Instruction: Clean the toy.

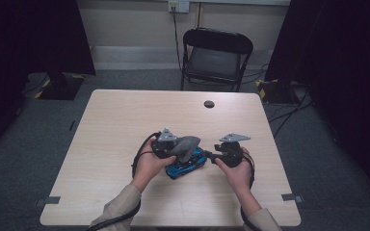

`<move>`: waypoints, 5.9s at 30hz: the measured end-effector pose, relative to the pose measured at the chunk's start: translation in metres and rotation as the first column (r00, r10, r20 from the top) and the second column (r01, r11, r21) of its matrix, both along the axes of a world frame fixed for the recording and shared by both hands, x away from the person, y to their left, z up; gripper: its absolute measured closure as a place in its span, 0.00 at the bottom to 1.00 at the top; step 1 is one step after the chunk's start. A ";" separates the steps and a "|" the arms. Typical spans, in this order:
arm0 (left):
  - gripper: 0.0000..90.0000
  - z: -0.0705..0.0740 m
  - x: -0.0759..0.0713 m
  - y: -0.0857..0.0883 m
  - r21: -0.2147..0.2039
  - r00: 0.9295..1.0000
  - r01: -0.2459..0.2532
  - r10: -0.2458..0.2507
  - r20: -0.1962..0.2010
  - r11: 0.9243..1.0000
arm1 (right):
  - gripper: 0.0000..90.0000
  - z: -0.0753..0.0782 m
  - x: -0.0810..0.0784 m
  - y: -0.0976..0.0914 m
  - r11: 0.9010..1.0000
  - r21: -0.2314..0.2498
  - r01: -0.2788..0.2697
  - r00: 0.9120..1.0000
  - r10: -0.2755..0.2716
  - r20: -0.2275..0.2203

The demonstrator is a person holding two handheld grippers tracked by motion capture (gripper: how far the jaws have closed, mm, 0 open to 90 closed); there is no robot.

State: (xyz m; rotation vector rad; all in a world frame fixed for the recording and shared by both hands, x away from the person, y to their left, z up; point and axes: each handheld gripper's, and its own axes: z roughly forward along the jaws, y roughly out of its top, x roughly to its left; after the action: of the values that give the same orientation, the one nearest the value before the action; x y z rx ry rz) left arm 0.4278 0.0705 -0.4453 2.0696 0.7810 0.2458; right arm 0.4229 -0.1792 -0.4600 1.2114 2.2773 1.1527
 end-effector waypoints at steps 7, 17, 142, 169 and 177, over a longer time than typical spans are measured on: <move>0.73 -0.007 0.012 -0.033 -0.002 0.999 0.019 -0.019 -0.032 1.000 | 0.46 -0.001 -0.001 -0.007 1.000 -0.002 -0.024 1.000 0.024 -0.017; 0.73 -0.013 0.010 -0.035 0.019 0.999 0.027 -0.027 -0.042 0.999 | 0.50 -0.010 -0.002 0.001 0.998 0.019 -0.066 0.997 0.067 -0.048; 0.72 -0.029 -0.067 0.072 -0.006 0.997 0.009 -0.009 -0.070 1.000 | 0.79 -0.012 0.005 0.032 0.991 -0.027 -0.129 0.989 0.127 -0.080; 0.71 -0.001 -0.034 0.012 -0.041 0.997 0.066 -0.067 -0.024 0.997 | 0.78 -0.012 0.007 0.030 0.992 -0.003 -0.127 0.988 0.126 -0.091; 0.71 -0.015 -0.027 -0.003 -0.042 0.996 0.074 -0.076 -0.050 0.996 | 0.78 -0.014 0.007 0.027 0.993 0.016 -0.119 0.989 0.120 -0.091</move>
State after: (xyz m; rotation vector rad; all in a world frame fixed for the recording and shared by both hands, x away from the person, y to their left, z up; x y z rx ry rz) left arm 0.4005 0.0678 -0.4601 2.0696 0.7315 0.1340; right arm 0.4295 -0.1522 -0.4743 1.1674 2.4449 1.1747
